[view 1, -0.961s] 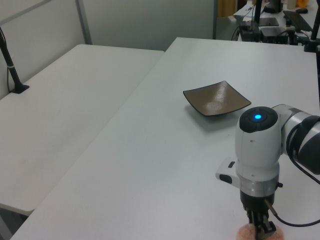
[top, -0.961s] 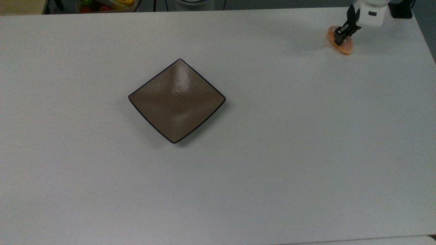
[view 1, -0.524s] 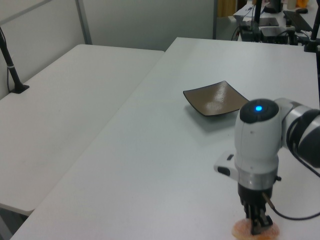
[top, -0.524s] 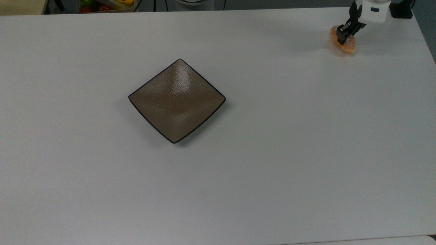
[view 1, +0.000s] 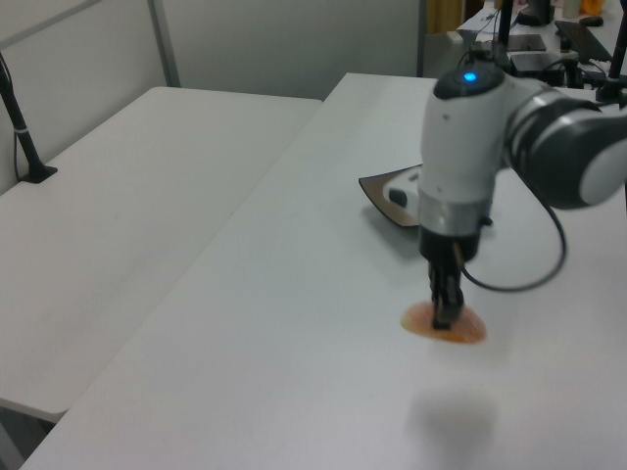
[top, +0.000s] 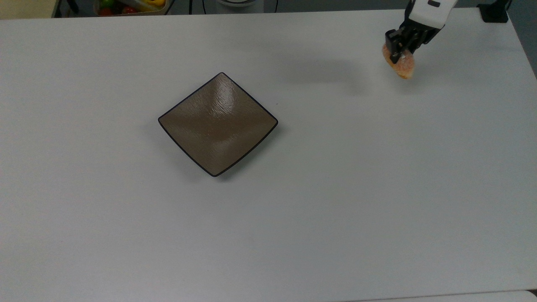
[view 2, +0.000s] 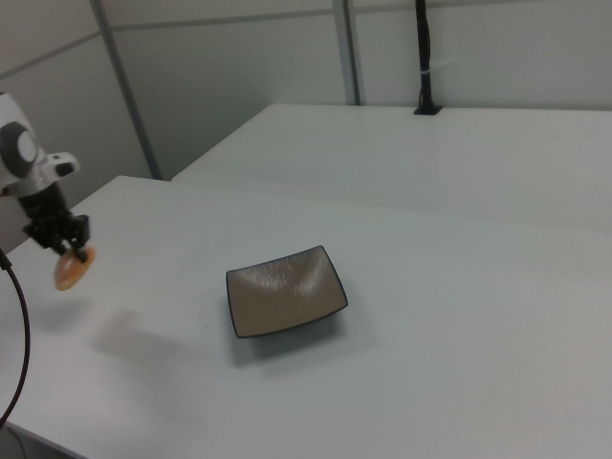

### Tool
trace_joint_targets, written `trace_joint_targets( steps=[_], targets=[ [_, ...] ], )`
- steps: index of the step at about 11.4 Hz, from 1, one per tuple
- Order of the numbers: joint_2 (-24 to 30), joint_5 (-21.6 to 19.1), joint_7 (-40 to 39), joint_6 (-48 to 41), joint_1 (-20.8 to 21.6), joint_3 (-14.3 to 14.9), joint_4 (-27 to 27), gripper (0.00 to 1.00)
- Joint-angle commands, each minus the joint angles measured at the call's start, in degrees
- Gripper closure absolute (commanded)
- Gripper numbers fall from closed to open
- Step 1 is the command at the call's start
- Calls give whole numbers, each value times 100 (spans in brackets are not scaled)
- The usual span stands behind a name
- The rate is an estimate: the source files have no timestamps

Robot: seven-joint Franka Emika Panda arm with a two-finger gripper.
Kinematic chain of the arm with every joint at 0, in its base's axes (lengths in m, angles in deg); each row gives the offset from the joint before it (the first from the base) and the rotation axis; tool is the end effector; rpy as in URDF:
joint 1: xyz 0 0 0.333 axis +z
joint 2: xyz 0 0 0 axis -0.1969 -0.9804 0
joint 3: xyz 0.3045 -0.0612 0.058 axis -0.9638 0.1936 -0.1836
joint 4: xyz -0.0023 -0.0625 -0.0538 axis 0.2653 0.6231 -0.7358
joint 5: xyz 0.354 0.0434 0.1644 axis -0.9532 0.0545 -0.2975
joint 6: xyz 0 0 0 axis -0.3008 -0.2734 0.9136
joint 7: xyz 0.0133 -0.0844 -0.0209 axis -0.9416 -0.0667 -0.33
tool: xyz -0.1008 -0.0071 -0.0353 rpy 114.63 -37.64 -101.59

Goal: Bread is placed on a ceramic plate
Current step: 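Lift the bread bun and carry it over the brown plate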

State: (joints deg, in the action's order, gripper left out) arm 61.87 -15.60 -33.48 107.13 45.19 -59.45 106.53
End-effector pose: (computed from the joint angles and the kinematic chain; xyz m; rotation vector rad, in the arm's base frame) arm 0.4723 0.4430 0.4274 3.0249 0.6923 0.0697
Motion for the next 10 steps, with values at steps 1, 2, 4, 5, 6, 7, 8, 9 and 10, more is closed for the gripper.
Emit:
trace_joint_targets(
  steps=[1, 2, 4, 5, 6, 7, 8, 9, 10],
  targets=[
    [269, -351, -695, -177, -8, 929, 57, 64],
    [278, -439, -872, -168, 0, 1298, 57, 64],
    [287, -632, -1381, -168, -9, 1931, 22, 64],
    [287, -711, -1557, -168, -17, 2204, -48, 64],
    [287, -747, -1768, -159, -26, 2476, -66, 64],
    [278, -782, -1970, -159, -70, 2688, -48, 64],
    [261, -800, -2146, -124, -122, 2873, -48, 64],
    [217, -800, -2244, -98, -132, 3014, -22, 64],
    [191, -800, -2349, -98, -193, 3085, -5, 64]
  ],
)
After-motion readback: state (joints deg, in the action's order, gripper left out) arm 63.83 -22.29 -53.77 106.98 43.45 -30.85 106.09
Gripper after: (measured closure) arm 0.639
